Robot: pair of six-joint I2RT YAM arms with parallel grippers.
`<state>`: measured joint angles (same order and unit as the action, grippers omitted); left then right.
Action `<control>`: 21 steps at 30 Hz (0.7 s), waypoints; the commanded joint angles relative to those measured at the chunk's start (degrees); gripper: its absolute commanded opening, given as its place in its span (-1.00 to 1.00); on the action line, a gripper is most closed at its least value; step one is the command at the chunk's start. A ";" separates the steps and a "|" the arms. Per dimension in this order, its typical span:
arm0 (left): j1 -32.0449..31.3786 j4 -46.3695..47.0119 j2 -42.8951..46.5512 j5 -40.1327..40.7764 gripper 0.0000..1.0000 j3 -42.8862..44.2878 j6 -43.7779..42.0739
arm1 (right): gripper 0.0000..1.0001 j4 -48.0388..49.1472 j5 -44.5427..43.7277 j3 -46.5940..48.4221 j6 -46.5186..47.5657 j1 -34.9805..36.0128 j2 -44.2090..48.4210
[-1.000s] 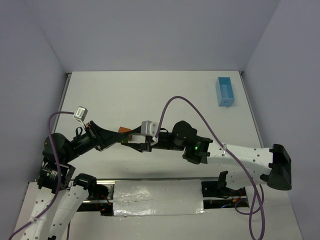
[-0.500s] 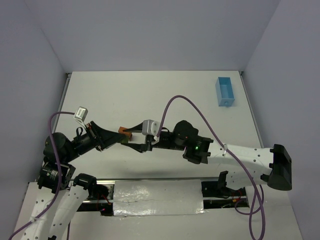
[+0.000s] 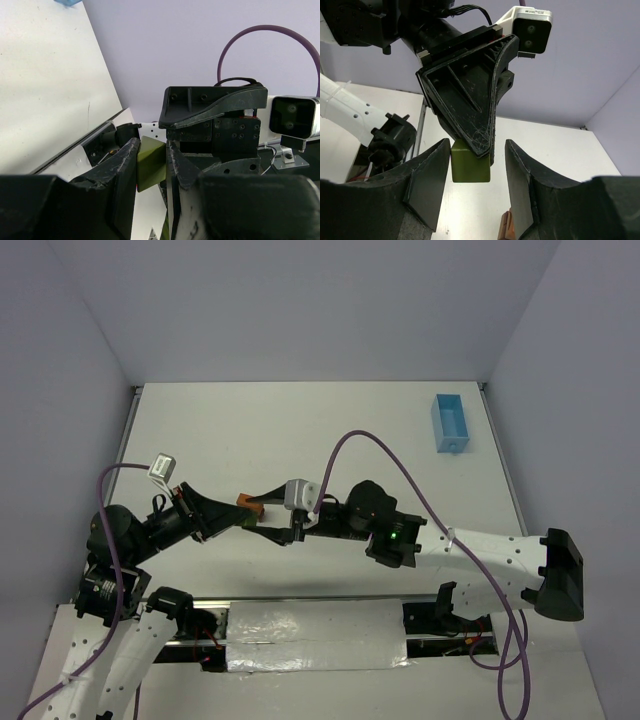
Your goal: Build the wood block tower
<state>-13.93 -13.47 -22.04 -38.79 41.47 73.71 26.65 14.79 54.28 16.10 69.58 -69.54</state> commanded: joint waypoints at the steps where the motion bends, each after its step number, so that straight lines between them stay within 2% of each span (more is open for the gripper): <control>1: -0.22 2.22 -0.02 -0.68 -1.00 0.80 -0.59 | 0.10 1.74 0.24 0.91 -0.36 -0.50 0.54; 21: -0.22 3.45 -0.19 -0.77 -1.00 0.36 -0.41 | 0.06 1.91 2.18 0.12 -2.12 -1.38 0.02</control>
<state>-13.93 -13.26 -22.04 -38.79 41.47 73.71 26.63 16.45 53.98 14.55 68.69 -69.58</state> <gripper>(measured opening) 0.364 0.531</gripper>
